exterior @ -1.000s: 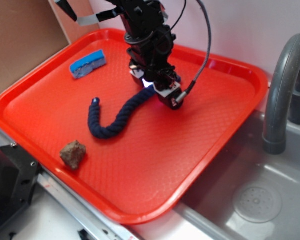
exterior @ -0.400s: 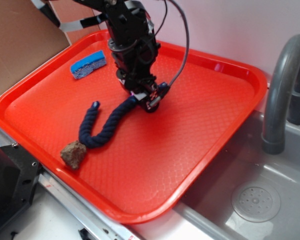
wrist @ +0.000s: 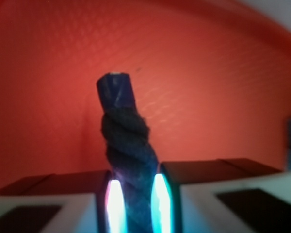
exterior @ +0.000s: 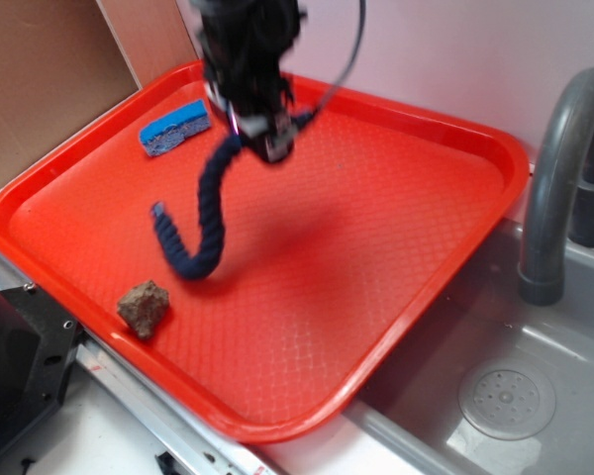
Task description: Grab the blue rope.
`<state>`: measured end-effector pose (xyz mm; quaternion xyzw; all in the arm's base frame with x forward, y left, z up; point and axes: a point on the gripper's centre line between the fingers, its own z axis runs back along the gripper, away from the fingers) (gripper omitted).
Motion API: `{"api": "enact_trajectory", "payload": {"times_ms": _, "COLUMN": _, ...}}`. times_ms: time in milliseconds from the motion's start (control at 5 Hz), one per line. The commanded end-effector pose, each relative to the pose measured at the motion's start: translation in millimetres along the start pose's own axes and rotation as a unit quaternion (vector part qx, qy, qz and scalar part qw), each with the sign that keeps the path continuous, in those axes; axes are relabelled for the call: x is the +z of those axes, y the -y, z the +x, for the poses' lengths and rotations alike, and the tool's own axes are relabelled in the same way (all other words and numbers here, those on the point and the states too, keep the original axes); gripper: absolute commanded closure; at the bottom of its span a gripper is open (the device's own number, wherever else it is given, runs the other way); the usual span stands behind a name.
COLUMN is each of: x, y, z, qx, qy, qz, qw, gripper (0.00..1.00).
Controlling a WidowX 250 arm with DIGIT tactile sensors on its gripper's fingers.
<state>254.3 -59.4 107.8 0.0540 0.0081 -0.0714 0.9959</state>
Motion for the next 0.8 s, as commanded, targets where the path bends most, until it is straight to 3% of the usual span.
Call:
{"api": "enact_trajectory", "payload": {"times_ms": 0, "x": 112.4, "y": -40.9, "z": 2.8, "qx": 0.074, "qy": 0.061, "qz": 0.011, "qw": 0.995, "gripper": 1.0}}
{"api": "enact_trajectory", "payload": {"times_ms": 200, "x": 140.8, "y": -48.2, "z": -6.6, "qx": 0.067, "qy": 0.071, "qz": -0.003, "qw": 0.995, "gripper": 1.0}}
{"api": "enact_trajectory", "payload": {"times_ms": 600, "x": 144.8, "y": -44.0, "z": -18.1, "qx": 0.019, "qy": 0.074, "qz": 0.017, "qw": 0.997, "gripper": 1.0}}
